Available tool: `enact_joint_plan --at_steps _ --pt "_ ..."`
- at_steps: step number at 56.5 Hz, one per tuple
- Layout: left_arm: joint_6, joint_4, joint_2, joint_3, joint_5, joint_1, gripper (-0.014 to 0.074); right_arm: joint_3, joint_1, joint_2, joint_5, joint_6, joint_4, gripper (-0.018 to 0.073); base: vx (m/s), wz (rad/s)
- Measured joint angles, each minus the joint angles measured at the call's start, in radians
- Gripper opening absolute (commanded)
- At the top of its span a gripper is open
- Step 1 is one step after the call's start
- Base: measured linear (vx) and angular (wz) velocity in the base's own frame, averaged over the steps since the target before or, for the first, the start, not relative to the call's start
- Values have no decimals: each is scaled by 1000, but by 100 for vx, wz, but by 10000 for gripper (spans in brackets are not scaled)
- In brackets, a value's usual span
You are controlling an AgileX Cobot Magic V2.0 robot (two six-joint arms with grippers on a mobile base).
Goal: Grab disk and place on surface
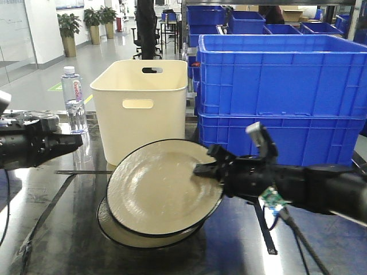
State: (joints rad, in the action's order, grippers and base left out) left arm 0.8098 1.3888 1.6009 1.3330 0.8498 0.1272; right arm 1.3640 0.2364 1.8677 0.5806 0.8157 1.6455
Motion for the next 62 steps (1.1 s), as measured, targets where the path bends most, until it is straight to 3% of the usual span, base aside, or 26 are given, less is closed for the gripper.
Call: enact_joint_plan --at_steps 10,26,32,45,54,58,62 --pt "0 -19 -40 0 1 0 -2 100 43 110 -48 3 1 130 0 0" --pt "0 -27 -48 0 2 0 -2 135 49 135 -54 4 40 499 0 0" --pt "0 -30 -48 0 2 0 -2 135 47 135 -76 63 25 552 0 0" --pt "0 -33 -48 0 3 0 -2 135 -17 95 -102 320 -48 531 0 0" --pt "0 -33 -48 0 7 0 -2 135 -84 47 -105 368 -62 480 0 0" --pt "0 -34 -48 0 8 0 -2 136 -107 30 -95 369 -83 401 0 0" --pt "0 -49 -48 0 9 0 -2 136 -127 3 -76 363 -133 243 0 0"
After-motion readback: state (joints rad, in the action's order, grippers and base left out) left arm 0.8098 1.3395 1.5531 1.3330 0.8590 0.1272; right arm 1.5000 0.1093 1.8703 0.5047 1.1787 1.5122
